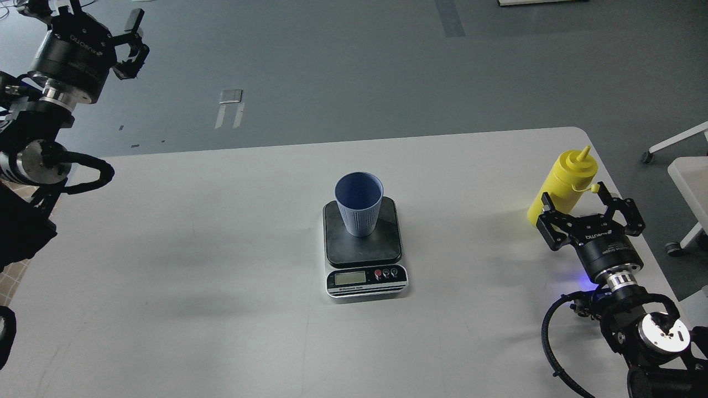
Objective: Pour seasoning into cup on scale with both arms
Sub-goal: 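Lower the right gripper to the yellow bottle and grasp it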
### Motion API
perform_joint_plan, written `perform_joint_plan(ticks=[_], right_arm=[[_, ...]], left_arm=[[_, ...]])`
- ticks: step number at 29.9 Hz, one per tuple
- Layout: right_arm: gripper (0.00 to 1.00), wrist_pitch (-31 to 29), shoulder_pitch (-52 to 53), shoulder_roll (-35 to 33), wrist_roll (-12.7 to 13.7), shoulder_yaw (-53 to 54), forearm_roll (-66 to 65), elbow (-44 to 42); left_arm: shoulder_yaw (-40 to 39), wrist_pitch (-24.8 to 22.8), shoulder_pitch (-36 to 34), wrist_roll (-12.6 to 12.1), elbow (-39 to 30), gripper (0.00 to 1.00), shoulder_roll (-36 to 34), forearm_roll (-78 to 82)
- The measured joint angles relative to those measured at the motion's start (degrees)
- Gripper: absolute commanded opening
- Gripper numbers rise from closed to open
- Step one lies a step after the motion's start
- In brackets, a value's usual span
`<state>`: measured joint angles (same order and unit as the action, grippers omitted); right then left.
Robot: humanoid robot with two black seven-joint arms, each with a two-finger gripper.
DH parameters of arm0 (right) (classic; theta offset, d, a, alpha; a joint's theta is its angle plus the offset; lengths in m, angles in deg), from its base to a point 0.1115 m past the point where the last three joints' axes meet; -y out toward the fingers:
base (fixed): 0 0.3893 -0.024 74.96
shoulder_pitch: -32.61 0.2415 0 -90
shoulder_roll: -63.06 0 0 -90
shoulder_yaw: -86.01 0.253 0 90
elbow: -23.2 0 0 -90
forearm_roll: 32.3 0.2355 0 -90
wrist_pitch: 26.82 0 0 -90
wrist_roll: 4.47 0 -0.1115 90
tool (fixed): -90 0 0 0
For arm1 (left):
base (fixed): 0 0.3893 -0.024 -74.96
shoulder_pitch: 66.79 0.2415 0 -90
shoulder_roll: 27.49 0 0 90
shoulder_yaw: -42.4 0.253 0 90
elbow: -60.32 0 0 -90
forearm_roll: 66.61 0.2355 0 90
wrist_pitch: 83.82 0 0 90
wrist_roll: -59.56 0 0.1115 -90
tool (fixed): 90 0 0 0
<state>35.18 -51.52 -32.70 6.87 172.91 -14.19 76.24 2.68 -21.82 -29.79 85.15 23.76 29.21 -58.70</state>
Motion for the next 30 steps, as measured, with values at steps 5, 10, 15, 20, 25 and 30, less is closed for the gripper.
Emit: perform_joint_plan(ticks=[5, 10, 15, 20, 25, 30], right_arm=[[0.93, 0.0, 1.7, 0.5, -0.1, -0.4, 0.0, -1.7], [0.6, 0.0, 2.0, 1.0, -0.2, -0.4, 0.1, -2.1], [0.35, 0.0, 2.0, 1.2, -0.3, -0.4, 0.0, -2.2], [0.35, 0.0, 2.0, 1.1, -0.3, -0.5, -0.1, -2.2], [0.35, 0.0, 1.9, 1.0, -0.3, -0.3, -0.2, -1.3], [0.35, 0.0, 3.3, -1.1, -0.3, -0.1, -3.1, -0.1]], left_arm=[[0.0, 0.0, 0.0, 0.0, 0.0, 0.98, 0.1, 0.0], [0.0, 0.0, 0.0, 0.0, 0.0, 0.98, 0.1, 0.1], [0.1, 0.0, 0.0, 0.0, 0.0, 0.98, 0.1, 0.1], [0.1, 0.0, 0.0, 0.0, 0.0, 0.98, 0.1, 0.1], [0.1, 0.0, 0.0, 0.0, 0.0, 0.98, 0.1, 0.1], [0.0, 0.0, 0.0, 0.0, 0.0, 0.98, 0.4, 0.1]])
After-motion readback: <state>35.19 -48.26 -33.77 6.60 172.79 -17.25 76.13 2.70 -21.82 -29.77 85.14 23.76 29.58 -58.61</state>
